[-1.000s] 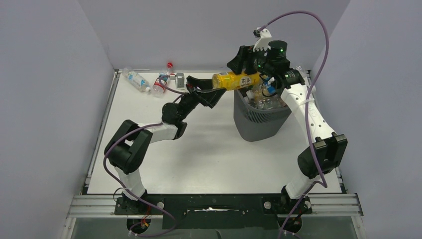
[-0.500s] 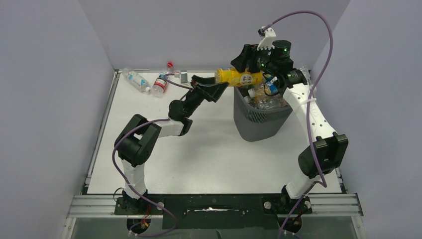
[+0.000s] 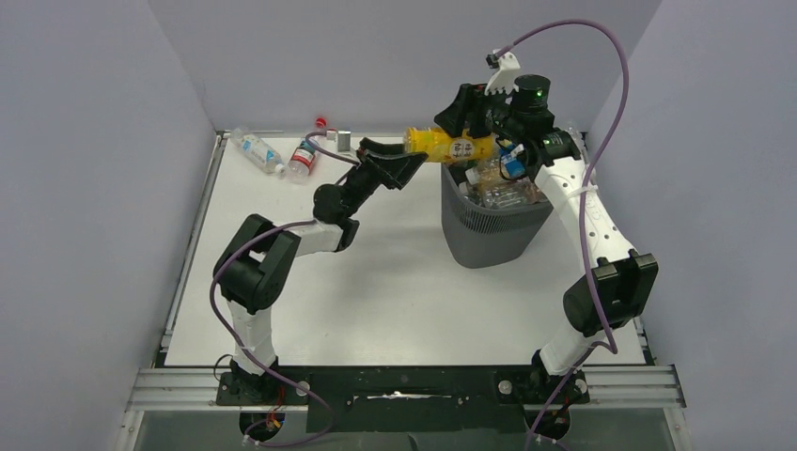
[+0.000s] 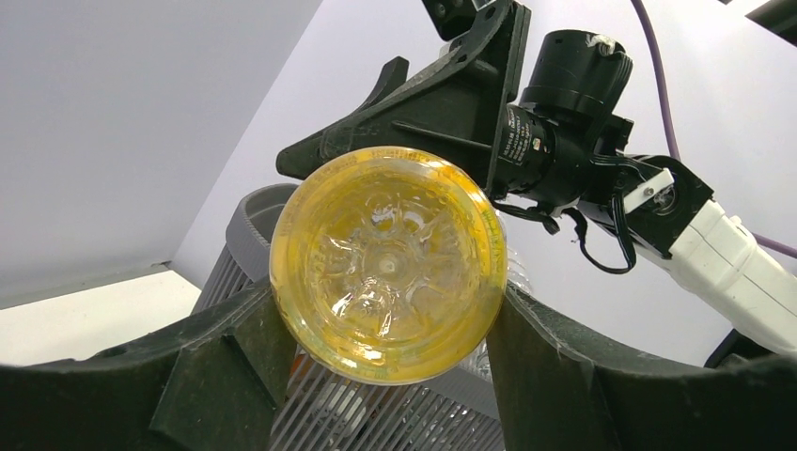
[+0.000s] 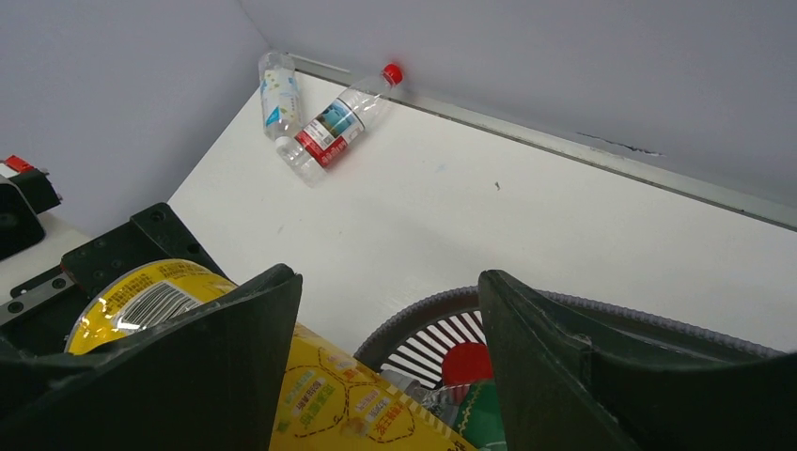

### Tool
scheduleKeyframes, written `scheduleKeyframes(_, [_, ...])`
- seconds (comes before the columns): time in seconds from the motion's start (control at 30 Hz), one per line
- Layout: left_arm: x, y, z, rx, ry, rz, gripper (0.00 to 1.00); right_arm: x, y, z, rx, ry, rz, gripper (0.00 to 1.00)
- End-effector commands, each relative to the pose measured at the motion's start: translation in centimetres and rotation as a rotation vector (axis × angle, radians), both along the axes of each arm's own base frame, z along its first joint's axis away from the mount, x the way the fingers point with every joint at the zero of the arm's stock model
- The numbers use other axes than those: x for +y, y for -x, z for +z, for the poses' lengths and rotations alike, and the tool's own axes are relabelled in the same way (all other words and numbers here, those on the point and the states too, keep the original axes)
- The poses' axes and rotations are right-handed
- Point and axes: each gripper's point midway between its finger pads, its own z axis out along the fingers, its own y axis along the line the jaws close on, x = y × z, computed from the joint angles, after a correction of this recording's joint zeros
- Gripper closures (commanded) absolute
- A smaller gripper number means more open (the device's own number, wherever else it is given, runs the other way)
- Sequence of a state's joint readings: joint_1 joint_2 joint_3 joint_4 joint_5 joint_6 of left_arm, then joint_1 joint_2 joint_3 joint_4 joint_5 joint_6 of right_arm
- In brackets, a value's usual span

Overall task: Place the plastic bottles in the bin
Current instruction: Place the plastic bottle in the trash bin.

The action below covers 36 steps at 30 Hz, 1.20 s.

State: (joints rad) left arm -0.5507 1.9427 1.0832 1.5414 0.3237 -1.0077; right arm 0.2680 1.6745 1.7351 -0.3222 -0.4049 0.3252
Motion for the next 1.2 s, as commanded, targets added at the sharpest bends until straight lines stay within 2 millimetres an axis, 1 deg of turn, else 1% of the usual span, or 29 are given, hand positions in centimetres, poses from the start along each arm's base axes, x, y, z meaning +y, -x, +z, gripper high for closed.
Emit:
scheduleKeyframes(0.0, [4.3, 1.7, 7.8, -0.246, 0.134, 0.063, 0.45, 0.4, 2.9, -0.5, 0.064, 0.042, 0.078, 0.3])
scheduleKeyframes(0.07, [4.6, 1.8, 8.5, -0.26, 0.134, 0.063, 0.48, 0.5, 2.9, -0.1, 0.057, 0.039, 0.079, 0.29])
scheduleKeyframes(0.17, [5.2, 2.0, 9.6, -0.283, 0.138, 0.058, 0.51, 0.4, 2.8, 0.5, 0.045, 0.035, 0.076, 0.28])
scheduleKeyframes(0.33, [5.8, 2.4, 11.5, -0.319, 0.136, 0.049, 0.53, 0.1, 2.9, 1.9, 0.012, 0.035, 0.065, 0.2])
scheduleKeyframes(0.43, [5.7, 2.5, 12.6, -0.336, 0.106, 0.042, 0.54, -0.4, 3.1, 3.0, -0.008, 0.042, 0.046, 0.16])
scheduleKeyframes(0.53, [5.0, 2.1, 13.7, -0.329, 0.038, 0.038, 0.56, -1.2, 3.4, 4.4, -0.033, 0.04, 0.024, 0.14])
scheduleKeyframes(0.7, [2.5, 1.9, 14.8, -0.354, -0.129, 0.012, 0.56, -2.5, 4.1, 5.8, -0.059, 0.034, -0.01, 0.12])
scheduleKeyframes(0.87, [-0.3, 1.3, 14.0, -0.374, -0.265, -0.032, 0.55, -3.9, 4.6, 5.9, -0.056, 0.034, -0.05, 0.12])
scheduleKeyframes(1.03, [-2.7, 0.8, 13.3, -0.389, -0.379, -0.056, 0.54, -5.6, 5.2, 6.5, -0.06, 0.023, -0.087, 0.11])
scheduleKeyframes(1.07, [-3.1, 0.8, 13.4, -0.407, -0.395, -0.051, 0.54, -5.9, 5.3, 6.6, -0.06, 0.021, -0.094, 0.11])
scheduleKeyframes(1.13, [-3.9, 0.4, 12.8, -0.402, -0.443, -0.054, 0.53, -6.4, 5.5, 6.7, -0.062, 0.018, -0.105, 0.11])
scheduleKeyframes(1.17, [-4.3, 0.4, 13.0, -0.416, -0.458, -0.049, 0.53, -6.6, 5.6, 6.9, -0.063, 0.016, -0.11, 0.11])
